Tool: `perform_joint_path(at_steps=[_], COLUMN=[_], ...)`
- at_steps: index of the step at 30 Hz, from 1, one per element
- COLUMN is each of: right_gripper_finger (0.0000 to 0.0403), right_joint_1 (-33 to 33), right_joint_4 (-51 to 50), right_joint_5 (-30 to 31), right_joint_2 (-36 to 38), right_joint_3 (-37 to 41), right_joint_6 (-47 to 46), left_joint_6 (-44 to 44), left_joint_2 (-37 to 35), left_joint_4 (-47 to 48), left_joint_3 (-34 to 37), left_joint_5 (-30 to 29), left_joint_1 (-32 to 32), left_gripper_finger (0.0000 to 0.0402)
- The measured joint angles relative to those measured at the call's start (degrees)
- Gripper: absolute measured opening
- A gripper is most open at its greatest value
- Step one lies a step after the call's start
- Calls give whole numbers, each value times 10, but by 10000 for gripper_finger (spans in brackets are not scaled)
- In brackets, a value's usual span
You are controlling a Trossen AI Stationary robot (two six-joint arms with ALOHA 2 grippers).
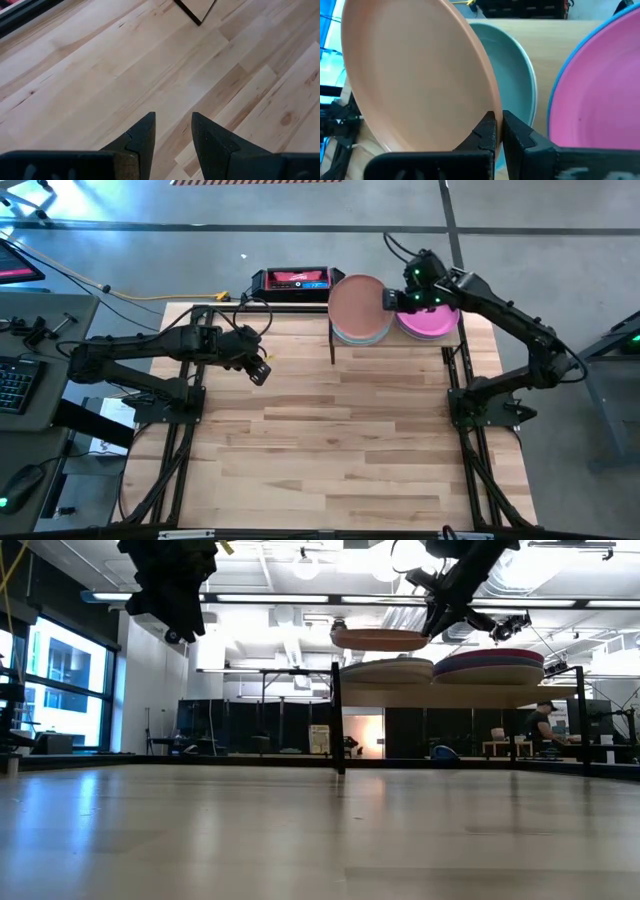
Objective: Place and stack plates onto a shelf
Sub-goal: Stack the brown plate on top of the light blue plate on the shelf
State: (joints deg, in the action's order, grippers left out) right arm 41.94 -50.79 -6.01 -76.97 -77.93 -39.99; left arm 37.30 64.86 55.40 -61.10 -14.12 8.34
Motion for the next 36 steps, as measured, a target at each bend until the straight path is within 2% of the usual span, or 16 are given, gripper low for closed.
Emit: perform_joint_path(at_steps=[14,32,36], right_gripper_finger=[0,0,13], right_joint_1=[-23,-22,-22], right_joint_4=[-13,-25,-25], right_joint_5=[20,51,52], right_joint_2=[-34,-36,-36], right_joint_3=[0,0,0], right_joint_6=[3,21,21], left_joint_6=[0,0,0], left_joint_2=[0,0,0], left_joint_4=[0,0,0], left_joint_3=[0,0,0], left_joint_5=[0,0,0], left_joint_1=[0,0,0], left_gripper_finger=[115,115,115])
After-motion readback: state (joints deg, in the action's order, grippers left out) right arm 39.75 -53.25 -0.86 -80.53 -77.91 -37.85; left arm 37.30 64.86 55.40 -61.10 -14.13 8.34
